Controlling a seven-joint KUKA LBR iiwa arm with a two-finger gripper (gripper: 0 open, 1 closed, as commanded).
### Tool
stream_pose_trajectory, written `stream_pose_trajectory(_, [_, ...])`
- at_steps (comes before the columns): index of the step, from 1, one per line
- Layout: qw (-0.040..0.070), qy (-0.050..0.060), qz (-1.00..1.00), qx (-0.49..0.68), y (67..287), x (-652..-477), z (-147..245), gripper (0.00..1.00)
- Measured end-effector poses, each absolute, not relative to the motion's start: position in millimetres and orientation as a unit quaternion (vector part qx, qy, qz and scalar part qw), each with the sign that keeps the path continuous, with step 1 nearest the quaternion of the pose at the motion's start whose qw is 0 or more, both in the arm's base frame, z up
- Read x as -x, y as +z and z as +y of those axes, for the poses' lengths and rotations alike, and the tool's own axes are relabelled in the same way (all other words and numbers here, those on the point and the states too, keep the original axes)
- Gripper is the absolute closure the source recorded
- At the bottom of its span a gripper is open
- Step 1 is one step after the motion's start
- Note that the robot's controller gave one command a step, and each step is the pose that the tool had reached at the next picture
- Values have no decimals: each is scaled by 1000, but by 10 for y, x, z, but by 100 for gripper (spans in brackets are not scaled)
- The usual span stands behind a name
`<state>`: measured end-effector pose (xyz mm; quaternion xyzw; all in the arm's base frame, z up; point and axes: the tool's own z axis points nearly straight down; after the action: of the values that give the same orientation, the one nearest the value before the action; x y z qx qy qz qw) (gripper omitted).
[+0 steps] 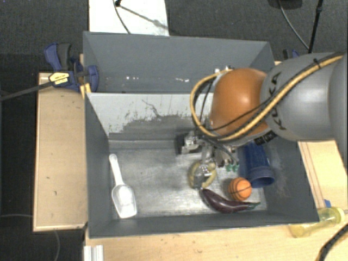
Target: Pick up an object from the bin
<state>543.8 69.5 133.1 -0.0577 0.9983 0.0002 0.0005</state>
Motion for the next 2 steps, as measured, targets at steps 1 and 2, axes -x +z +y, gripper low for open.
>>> stream_pose_trajectory(1, [1,0,998,58,1331,-5440,699,0])
stream_pose_trajectory(2, [4,1,1000,13,1114,-5240,508,0])
